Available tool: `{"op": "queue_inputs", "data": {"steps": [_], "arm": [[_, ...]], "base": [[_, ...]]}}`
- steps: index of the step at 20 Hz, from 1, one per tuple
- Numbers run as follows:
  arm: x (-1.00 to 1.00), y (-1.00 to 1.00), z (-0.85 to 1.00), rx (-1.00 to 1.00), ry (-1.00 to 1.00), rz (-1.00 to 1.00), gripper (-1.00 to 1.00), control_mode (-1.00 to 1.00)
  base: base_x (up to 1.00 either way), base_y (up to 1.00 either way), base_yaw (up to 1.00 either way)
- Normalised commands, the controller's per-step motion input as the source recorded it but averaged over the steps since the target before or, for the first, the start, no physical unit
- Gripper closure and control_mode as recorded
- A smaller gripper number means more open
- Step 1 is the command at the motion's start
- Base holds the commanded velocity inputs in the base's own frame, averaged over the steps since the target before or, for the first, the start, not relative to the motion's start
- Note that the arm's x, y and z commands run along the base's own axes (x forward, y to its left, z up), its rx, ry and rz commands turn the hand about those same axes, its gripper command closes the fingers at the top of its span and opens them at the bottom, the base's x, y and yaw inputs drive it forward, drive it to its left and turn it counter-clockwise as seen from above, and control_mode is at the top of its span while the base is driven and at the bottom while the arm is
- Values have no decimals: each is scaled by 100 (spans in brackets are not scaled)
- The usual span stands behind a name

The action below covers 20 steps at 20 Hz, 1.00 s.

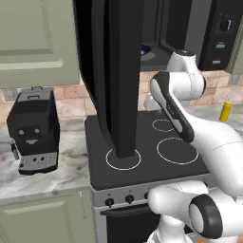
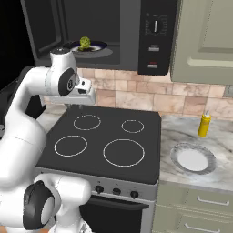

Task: Pick the broccoli from the microwave and place it on plate located on the counter.

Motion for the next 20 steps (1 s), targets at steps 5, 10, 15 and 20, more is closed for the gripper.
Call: {"op": "queue_inputs", "data": {"steps": [5, 10, 15, 20], "arm": [[-23, 10, 14, 0, -23, -13, -100, -100], [-34, 17, 81, 0, -33, -11, -100, -100], [-11, 0, 90, 3, -44, -1, -100, -100], [-2, -1, 63, 5, -37, 3, -100, -100]], "base": [[0, 0, 0], [0, 0, 0], [0, 0, 0], [0, 0, 0]]}}
